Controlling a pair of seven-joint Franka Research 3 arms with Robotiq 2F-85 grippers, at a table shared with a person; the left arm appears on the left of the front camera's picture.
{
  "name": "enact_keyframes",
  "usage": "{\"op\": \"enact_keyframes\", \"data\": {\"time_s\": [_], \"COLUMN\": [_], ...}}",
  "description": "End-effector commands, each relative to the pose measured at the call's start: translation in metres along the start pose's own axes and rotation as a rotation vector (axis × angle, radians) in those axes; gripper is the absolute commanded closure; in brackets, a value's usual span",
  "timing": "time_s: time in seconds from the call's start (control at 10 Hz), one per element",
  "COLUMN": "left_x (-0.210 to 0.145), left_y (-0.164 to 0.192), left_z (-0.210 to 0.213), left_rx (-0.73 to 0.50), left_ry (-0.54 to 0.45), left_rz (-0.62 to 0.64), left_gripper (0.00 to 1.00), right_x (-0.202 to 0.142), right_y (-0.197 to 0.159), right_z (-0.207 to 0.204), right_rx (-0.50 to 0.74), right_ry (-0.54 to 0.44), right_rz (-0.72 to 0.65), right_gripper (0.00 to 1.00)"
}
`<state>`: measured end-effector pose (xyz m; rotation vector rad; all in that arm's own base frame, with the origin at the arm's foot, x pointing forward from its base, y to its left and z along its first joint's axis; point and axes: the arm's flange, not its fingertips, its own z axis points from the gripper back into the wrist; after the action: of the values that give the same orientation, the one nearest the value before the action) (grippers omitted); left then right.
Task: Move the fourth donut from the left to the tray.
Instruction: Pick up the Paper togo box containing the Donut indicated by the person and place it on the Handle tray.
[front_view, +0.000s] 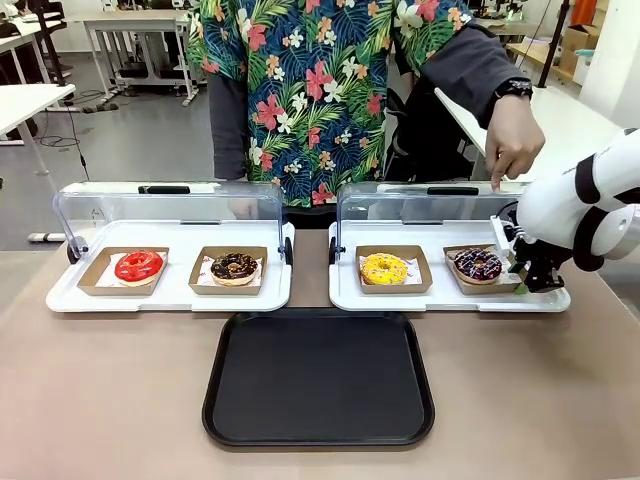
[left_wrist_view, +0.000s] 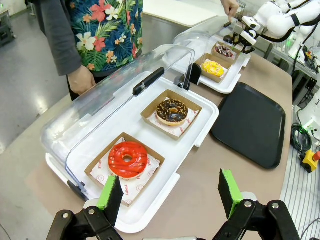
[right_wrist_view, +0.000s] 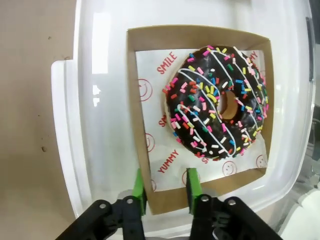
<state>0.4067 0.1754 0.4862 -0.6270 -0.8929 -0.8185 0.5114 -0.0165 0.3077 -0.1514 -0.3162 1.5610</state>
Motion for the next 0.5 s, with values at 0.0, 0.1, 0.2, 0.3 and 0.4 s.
{"op": "enact_keyframes", "data": {"time_s": [0.0, 0.1, 0.2, 0.3, 0.4], "left_x": [0.0023, 0.0023, 0.0023, 0.0023, 0.0023], "left_y": [-0.0008, -0.0008, -0.0008, -0.0008, -0.0008], "left_z": [-0.0001, -0.0001, -0.0001, -0.0001, -0.0001], "left_rx": [-0.002, -0.002, -0.002, -0.002, -0.002], "left_ry": [-0.027, -0.027, -0.027, -0.027, -0.027], "left_rz": [0.000, 0.000, 0.000, 0.000, 0.000], "left_gripper": [0.00, 0.00, 0.00, 0.00, 0.00], "right_x": [-0.0077, -0.0077, -0.0076, -0.0081, -0.0077], "right_y": [-0.0027, -0.0019, -0.0019, -0.0013, -0.0004], "right_z": [0.0007, 0.0005, 0.0006, 0.0011, 0.0018], "right_rx": [0.029, 0.035, 0.050, 0.052, 0.056], "right_ry": [-0.019, -0.019, -0.025, -0.016, -0.016], "right_rz": [0.043, 0.046, 0.052, 0.053, 0.057], "right_gripper": [0.95, 1.00, 1.00, 1.00, 1.00]}}
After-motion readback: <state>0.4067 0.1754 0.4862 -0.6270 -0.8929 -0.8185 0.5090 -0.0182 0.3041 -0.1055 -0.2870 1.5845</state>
